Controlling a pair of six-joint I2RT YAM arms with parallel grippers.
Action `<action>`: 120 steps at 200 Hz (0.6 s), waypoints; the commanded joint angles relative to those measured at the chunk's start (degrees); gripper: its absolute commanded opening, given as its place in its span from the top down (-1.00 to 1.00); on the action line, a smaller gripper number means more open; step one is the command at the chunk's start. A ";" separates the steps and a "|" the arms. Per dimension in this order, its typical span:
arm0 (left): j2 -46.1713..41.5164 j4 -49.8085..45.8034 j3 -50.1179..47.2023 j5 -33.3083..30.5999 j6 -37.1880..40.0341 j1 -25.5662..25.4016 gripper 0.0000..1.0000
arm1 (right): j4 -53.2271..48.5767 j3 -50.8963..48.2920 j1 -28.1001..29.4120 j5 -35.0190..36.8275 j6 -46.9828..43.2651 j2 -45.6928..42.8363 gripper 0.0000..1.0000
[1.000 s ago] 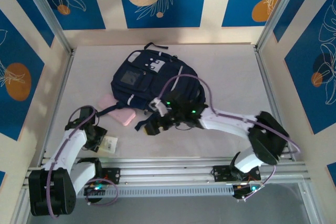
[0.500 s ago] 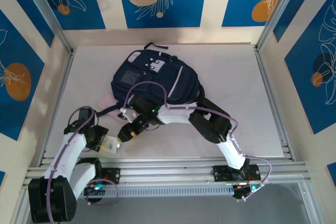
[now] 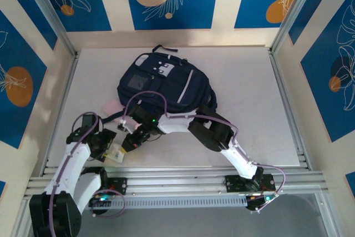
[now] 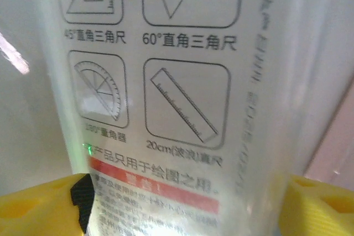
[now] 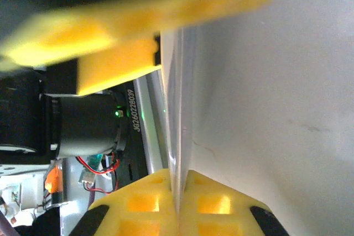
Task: Pack the student bag
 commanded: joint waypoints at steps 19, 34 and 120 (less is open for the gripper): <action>-3.12 -4.36 9.19 3.73 6.40 0.44 -0.87 | 6.86 -8.12 -3.03 -1.30 2.57 -7.43 1.00; -4.04 -5.25 12.40 4.39 10.33 0.48 -0.91 | 8.10 -11.38 -4.15 -0.69 2.83 -10.93 1.00; -4.44 8.24 16.17 25.09 22.10 0.15 -1.00 | 13.13 -27.72 -16.33 -2.44 10.90 -32.99 1.00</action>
